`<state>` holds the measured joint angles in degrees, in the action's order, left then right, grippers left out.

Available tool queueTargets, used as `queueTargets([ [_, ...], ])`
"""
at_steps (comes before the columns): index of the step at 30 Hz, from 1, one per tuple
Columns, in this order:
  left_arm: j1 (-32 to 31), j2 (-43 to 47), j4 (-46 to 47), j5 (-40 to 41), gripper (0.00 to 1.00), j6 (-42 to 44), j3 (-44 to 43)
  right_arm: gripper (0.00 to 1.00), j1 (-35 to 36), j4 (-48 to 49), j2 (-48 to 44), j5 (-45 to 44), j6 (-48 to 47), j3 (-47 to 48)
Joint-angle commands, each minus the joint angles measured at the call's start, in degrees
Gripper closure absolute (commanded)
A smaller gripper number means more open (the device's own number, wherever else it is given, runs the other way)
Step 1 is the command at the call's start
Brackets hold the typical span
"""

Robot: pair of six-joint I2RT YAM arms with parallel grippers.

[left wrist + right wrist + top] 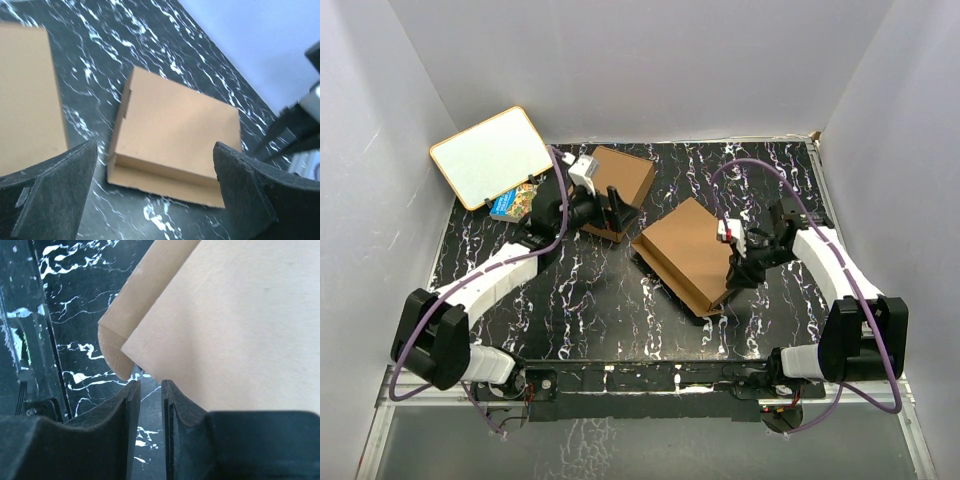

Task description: Fold the paper box

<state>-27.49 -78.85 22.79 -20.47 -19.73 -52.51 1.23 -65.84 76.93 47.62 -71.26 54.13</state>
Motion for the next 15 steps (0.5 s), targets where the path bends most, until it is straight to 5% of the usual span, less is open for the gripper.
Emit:
queueTargets([
  [1, 0.33, 5.18, 5.49, -6.72, 0.03, -8.46, 6.95, 0.70, -3.33, 2.08, -2.03, 5.93, 3.86, 5.53],
  [7, -0.07, 9.90, 8.12, -8.45, 0.10, -19.58, 15.12, 0.54, -8.63, 15.40, 0.00, 9.09, 19.72, 9.63],
  [11, -3.35, 10.49, 8.98, -6.30, 0.14, -23.95, 19.51, 0.53, -13.60, 26.89, 4.98, 9.58, 33.78, 11.40],
  [15, -8.68, 8.20, 5.20, -0.13, 0.27, -23.98, 20.04, 0.54, -14.42, 33.54, 10.45, 0.50, 39.34, 12.64],
])
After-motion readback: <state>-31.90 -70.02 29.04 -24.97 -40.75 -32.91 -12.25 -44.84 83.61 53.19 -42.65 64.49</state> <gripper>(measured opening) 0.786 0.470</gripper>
